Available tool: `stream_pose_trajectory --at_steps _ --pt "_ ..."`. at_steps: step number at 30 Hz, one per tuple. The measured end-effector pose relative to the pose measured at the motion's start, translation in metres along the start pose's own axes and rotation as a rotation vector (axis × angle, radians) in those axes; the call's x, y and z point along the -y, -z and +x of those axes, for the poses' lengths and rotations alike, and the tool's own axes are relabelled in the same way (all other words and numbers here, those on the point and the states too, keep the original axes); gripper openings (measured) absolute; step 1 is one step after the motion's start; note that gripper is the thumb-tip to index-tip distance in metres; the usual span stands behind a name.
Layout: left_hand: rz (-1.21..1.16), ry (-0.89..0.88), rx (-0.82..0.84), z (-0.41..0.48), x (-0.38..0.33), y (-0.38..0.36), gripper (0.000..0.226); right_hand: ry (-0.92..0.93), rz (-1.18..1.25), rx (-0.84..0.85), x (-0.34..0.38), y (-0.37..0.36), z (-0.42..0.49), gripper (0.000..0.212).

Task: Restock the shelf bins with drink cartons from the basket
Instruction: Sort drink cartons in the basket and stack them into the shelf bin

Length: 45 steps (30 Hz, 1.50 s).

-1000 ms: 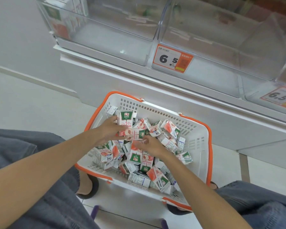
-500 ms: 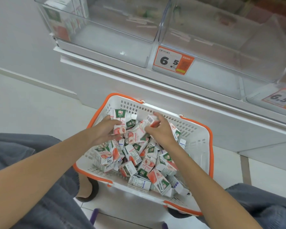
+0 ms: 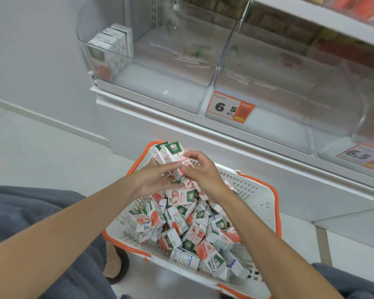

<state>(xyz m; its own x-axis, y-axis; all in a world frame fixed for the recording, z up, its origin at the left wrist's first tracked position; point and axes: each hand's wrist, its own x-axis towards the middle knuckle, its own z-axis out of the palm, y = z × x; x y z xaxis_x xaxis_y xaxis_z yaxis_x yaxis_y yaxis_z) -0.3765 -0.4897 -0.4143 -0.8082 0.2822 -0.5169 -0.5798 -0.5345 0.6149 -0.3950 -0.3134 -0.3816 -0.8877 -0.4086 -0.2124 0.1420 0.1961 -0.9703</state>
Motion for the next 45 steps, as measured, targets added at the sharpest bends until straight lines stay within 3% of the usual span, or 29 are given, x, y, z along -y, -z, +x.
stream_pose_trajectory --at_steps 5,10,15,20,23,26,29,33,36,38,41,45 --pt "0.295 -0.097 -0.059 -0.014 -0.03 -0.012 0.078 -0.056 0.007 0.113 0.033 0.001 0.016 0.089" --pt "0.55 -0.174 0.037 -0.044 -0.098 -0.021 0.089 0.024 -0.044 0.271 0.094 -0.006 0.046 0.107" --pt "0.72 -0.318 0.068 -0.067 -0.167 -0.032 0.094 0.193 -0.188 0.295 0.167 -0.019 0.077 0.093" --pt "0.868 -0.609 -0.183 -0.061 -0.228 -0.027 0.108 0.384 -0.19 0.074 0.217 -0.024 0.118 0.081" --pt "1.157 -0.847 -0.435 -0.045 -0.255 -0.007 0.113 0.439 -0.122 -0.058 0.228 -0.026 0.158 0.081" --pt "1.648 -0.929 -0.674 -0.026 -0.276 0.023 0.117 0.415 -0.164 -0.236 0.223 -0.027 0.214 0.092" --pt "1.986 -0.973 -0.72 -0.008 -0.292 0.055 0.117 0.346 -0.23 -0.354 0.21 -0.026 0.272 0.098" --pt "2.163 -1.059 -0.759 0.006 -0.3 0.084 0.118 0.327 -0.409 -0.418 0.207 -0.032 0.338 0.097" --pt "2.128 -1.151 -0.748 0.013 -0.3 0.091 0.117 0.345 -0.378 -0.361 0.21 -0.044 0.376 0.094" --pt "2.101 -1.196 -0.748 0.015 -0.3 0.093 0.12 0.316 -0.323 -0.189 0.21 -0.054 0.393 0.083" --pt "2.056 -1.214 -0.738 0.015 -0.3 0.093 0.123 0.109 -0.238 0.134 0.207 -0.068 0.403 0.06" --pt "2.042 -1.219 -0.743 0.015 -0.3 0.092 0.122 0.013 -0.21 0.152 0.201 -0.063 0.405 0.065"
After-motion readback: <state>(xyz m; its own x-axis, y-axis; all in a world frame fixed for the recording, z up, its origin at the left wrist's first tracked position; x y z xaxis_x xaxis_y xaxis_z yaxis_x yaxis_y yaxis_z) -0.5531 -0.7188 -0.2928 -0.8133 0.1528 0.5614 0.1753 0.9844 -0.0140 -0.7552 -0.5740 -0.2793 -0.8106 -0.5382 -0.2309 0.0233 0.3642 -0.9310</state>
